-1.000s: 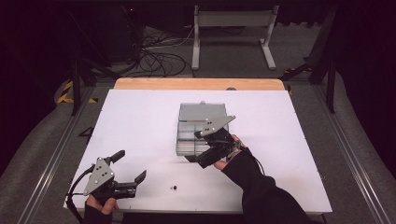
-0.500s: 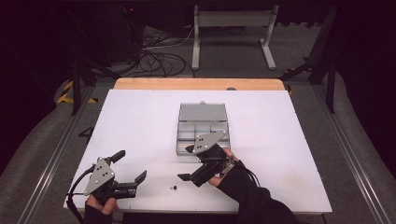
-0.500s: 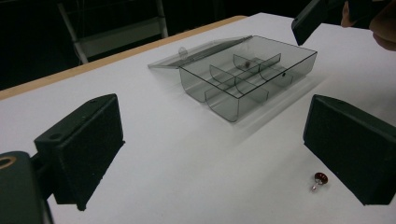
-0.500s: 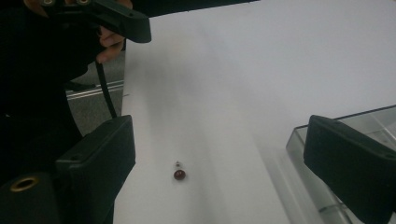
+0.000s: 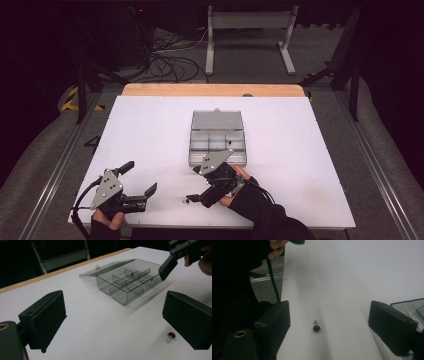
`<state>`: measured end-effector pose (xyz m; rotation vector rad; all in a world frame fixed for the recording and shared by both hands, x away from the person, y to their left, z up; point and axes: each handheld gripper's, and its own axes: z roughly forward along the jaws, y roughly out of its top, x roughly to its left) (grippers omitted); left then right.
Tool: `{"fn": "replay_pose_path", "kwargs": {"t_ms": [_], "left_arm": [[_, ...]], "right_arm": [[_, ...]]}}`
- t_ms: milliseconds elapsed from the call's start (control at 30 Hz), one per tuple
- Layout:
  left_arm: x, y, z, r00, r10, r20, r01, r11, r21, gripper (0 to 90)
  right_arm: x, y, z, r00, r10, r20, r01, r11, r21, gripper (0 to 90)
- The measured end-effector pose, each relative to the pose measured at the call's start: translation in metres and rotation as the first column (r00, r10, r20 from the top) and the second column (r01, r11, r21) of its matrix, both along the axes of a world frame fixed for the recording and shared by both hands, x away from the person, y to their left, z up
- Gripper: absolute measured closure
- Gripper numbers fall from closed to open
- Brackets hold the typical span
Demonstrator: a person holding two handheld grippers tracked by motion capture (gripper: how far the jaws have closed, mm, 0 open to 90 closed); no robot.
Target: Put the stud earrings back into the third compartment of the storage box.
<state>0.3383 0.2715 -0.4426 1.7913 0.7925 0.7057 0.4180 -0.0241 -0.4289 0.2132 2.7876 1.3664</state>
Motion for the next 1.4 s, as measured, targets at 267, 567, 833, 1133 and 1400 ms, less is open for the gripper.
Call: {"fn": "replay_pose_path", "kwargs": {"t_ms": [267, 567, 833, 1133, 1400], "left_arm": [[0.000, 0.000, 0.000, 1.0000, -0.001, 0.000, 0.001, 1.0000, 0.001, 5.4], [0.000, 0.000, 0.000, 1.0000, -0.002, 0.001, 0.002, 1.0000, 0.002, 5.4], [0.000, 0.000, 0.000, 1.0000, -0.003, -0.003, 0.003, 1.0000, -0.001, 5.4], [0.000, -0.001, 0.000, 1.0000, 0.000, -0.005, 0.000, 1.0000, -0.005, 5.4], [0.000, -0.001, -0.001, 1.0000, 0.001, -0.006, -0.001, 1.0000, -0.003, 5.6]], "right_arm": [[-0.006, 0.022, -0.020, 0.9993, 0.038, 0.005, -0.037, 0.9939, -0.104, 35.1], [-0.008, 0.034, -0.034, 0.9986, 0.052, 0.003, -0.051, 0.9828, -0.177, 48.7], [-0.010, 0.041, -0.044, 0.9977, 0.062, 0.029, -0.053, 0.9696, -0.239, 60.3], [-0.012, 0.046, -0.050, 0.9967, 0.076, 0.028, -0.066, 0.9613, -0.268, 78.3], [-0.012, 0.046, -0.050, 0.9966, 0.078, 0.028, -0.068, 0.9606, -0.270, 79.7]]}}
